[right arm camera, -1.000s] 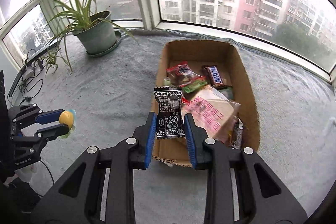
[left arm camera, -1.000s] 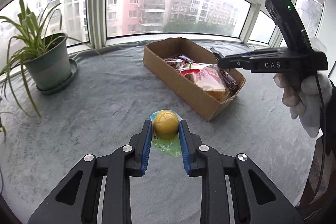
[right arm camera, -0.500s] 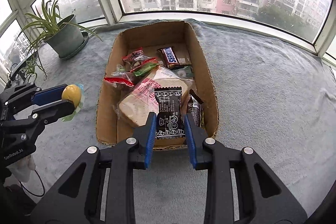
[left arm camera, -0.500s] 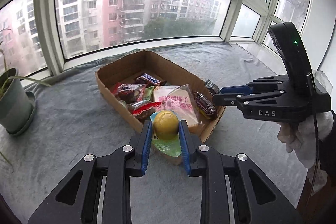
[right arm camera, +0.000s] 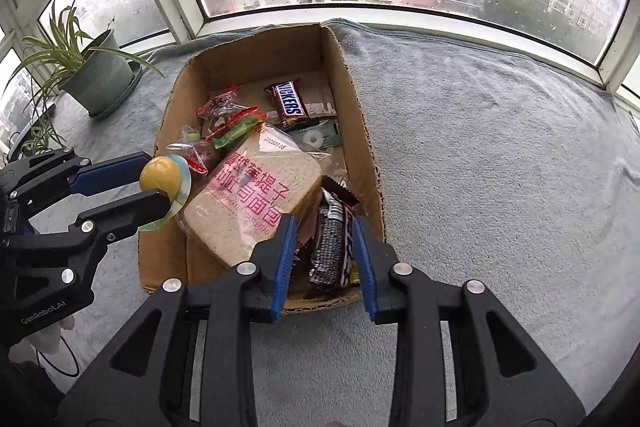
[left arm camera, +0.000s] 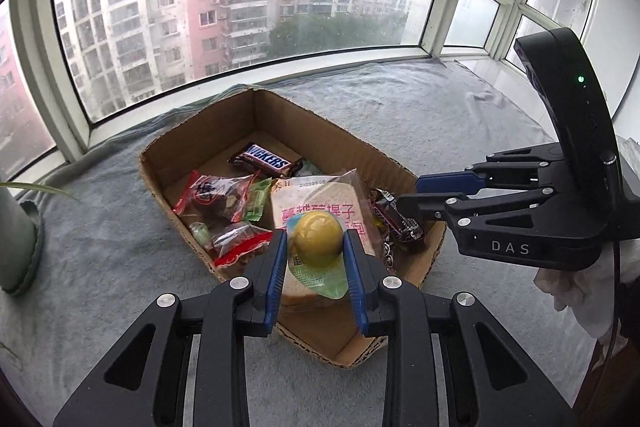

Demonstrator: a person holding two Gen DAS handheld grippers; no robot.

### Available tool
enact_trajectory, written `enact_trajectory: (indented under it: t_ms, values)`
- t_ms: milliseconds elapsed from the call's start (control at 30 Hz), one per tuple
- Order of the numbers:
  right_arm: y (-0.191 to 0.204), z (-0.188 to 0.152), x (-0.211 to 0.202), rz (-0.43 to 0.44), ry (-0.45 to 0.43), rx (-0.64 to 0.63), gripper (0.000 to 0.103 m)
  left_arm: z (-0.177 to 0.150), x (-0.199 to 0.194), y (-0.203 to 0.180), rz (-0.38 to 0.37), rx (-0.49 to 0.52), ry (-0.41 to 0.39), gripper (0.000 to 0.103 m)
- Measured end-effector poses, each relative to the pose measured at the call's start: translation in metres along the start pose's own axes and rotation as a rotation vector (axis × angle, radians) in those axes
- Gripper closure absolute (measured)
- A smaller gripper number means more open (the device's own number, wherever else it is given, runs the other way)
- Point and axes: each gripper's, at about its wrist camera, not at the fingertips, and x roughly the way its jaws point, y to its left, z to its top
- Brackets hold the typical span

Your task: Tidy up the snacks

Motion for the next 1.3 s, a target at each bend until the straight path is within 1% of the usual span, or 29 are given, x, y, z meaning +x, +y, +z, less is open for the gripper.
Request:
enact_trajectory:
  t_ms: [33,67,133,167,333,433,533,633,733,800,833,867,933,1000,1067,1167,1300]
  values:
    - [-0.001,0.0,-0.002,-0.005,-0.01,0.005,0.048,0.0,0.0,0.0,0.007,0.001,0.001,0.072]
    - [-0.002,0.001,-0.004,-0.003,-0.018,0.012,0.045,0.0,0.0,0.0,0.008,-0.001,-0.001,0.069]
    - [-0.003,0.001,-0.006,0.0,-0.023,0.021,0.045,0.001,-0.001,0.001,0.011,-0.006,-0.005,0.064]
    - [-0.002,0.001,-0.008,-0.004,-0.027,0.021,0.045,0.001,-0.002,0.002,0.013,-0.006,-0.007,0.062]
    - [0.006,-0.002,-0.02,-0.007,-0.053,0.015,0.044,0.0,-0.01,0.004,0.021,-0.012,-0.022,0.062]
    - [0.011,-0.005,-0.029,-0.007,-0.074,0.022,0.044,-0.001,-0.02,0.007,0.024,-0.033,-0.036,0.062]
    - [0.02,-0.01,-0.042,-0.011,-0.103,0.018,0.034,-0.003,-0.03,0.009,0.025,-0.051,-0.051,0.062]
    - [0.03,-0.015,-0.055,-0.006,-0.128,0.016,0.033,-0.007,-0.042,0.01,0.035,-0.058,-0.066,0.057]
    - [0.036,-0.021,-0.067,-0.01,-0.151,0.031,0.033,-0.01,-0.055,0.013,0.035,-0.078,-0.083,0.056]
    - [0.04,-0.026,-0.074,-0.01,-0.166,0.05,0.032,-0.013,-0.065,0.012,0.046,-0.081,-0.099,0.054]
    - [0.041,-0.029,-0.078,-0.014,-0.173,0.062,0.027,-0.015,-0.071,0.012,0.055,-0.081,-0.107,0.048]
    - [0.043,-0.032,-0.083,-0.017,-0.186,0.074,0.019,-0.016,-0.076,0.011,0.062,-0.086,-0.115,0.042]
    - [0.047,-0.039,-0.093,-0.018,-0.214,0.089,0.016,-0.019,-0.086,0.011,0.078,-0.099,-0.131,0.039]
    - [0.052,-0.044,-0.1,-0.029,-0.229,0.098,0.015,-0.023,-0.097,0.01,0.092,-0.107,-0.145,0.037]
    - [0.056,-0.049,-0.107,-0.054,-0.246,0.102,0.015,-0.026,-0.106,0.008,0.11,-0.102,-0.156,0.033]
    - [0.063,-0.057,-0.115,-0.101,-0.261,0.112,0.014,-0.031,-0.119,0.004,0.134,-0.096,-0.179,0.032]
    - [0.067,-0.068,-0.127,-0.119,-0.285,0.143,0.013,-0.038,-0.132,0.001,0.154,-0.104,-0.196,0.03]
